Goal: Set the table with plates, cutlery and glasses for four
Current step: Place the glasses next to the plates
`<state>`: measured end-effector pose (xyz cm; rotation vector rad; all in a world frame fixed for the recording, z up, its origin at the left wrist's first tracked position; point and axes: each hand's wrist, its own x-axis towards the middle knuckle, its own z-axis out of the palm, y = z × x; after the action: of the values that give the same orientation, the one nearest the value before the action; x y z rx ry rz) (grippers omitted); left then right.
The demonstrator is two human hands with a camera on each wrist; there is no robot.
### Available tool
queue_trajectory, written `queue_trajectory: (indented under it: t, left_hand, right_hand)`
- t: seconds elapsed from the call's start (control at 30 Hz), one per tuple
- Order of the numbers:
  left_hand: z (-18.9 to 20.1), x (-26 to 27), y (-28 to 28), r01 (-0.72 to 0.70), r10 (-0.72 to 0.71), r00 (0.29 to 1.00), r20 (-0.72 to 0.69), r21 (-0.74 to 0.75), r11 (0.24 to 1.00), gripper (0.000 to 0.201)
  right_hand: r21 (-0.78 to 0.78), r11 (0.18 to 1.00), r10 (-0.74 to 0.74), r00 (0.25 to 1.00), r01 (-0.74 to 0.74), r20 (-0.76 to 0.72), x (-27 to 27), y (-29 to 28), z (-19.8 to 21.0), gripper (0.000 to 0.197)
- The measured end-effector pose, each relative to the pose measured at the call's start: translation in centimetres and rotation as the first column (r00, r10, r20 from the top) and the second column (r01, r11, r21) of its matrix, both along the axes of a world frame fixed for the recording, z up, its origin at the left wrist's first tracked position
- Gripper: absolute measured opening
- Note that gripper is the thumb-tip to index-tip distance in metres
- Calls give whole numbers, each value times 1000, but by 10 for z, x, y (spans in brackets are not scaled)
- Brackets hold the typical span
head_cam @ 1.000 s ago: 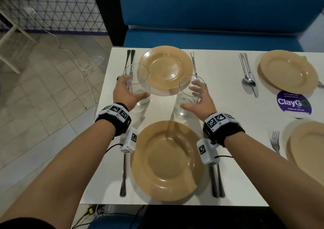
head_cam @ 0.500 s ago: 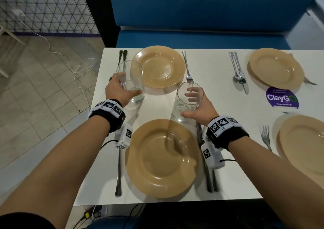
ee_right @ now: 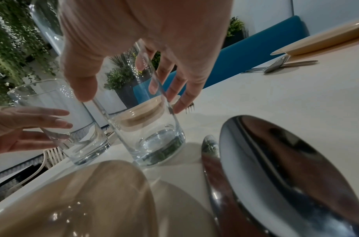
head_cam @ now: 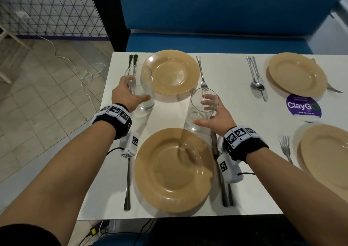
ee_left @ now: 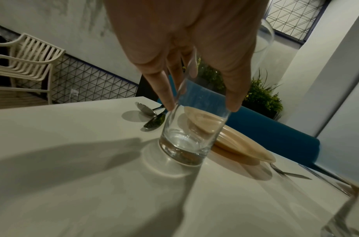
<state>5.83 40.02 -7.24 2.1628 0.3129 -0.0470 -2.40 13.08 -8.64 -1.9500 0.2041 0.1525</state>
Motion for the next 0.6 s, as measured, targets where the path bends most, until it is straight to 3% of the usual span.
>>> queue_trajectory:
  t: [0.6]
  left_hand:
    - [-2, 2, 5, -9, 9, 1000, -4, 18, 1000, 76]
  right_hand:
    - [-5, 1000, -16, 1000, 16, -21, 0, -2, 1, 76]
